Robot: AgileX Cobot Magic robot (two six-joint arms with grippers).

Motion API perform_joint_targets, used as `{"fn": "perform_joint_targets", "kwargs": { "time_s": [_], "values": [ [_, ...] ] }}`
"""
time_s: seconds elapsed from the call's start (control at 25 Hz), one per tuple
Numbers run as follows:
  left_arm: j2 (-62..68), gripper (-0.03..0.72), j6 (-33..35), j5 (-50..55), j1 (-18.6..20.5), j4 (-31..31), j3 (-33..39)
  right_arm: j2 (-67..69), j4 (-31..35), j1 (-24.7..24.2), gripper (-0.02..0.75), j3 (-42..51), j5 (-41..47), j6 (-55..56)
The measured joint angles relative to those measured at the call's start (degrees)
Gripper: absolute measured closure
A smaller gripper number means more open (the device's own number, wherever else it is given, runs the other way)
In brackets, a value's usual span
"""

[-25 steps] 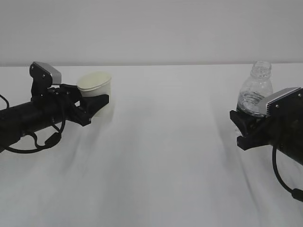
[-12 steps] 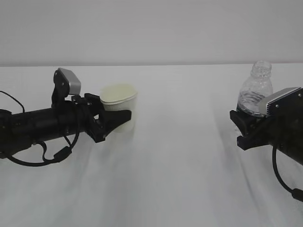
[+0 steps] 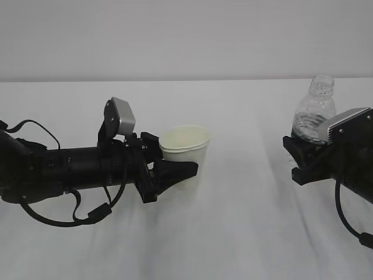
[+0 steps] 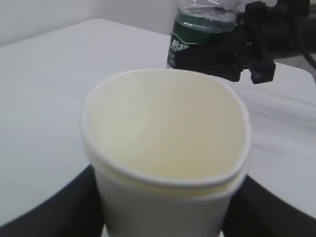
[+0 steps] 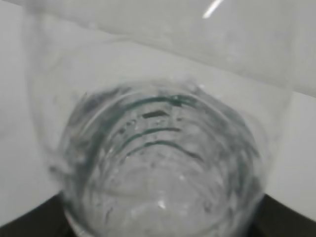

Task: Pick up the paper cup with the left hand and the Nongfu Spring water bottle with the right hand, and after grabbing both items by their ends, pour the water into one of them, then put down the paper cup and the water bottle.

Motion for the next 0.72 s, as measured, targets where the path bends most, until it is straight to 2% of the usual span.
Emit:
{"fn": "perform_joint_targets", "kwargs": {
  "time_s": [0.24, 0.48, 0.72],
  "values": [
    [0.0, 0.235, -1.1, 0.0, -2.6, 0.3, -2.6, 0.0, 0.0, 0.0, 0.318, 0.0, 0.0, 0.0],
    [0.0, 0.235, -6.0, 0.0, -3.0, 3.2, -9.7, 0.0, -0.2, 0.0, 0.318, 0.0, 0.0, -0.1],
    [1.1, 0.235, -7.8, -0.2, -3.0, 4.3, -10.9, 0.0, -0.3, 0.0, 0.318, 0.0, 0.0, -0.8]
  ]
}}
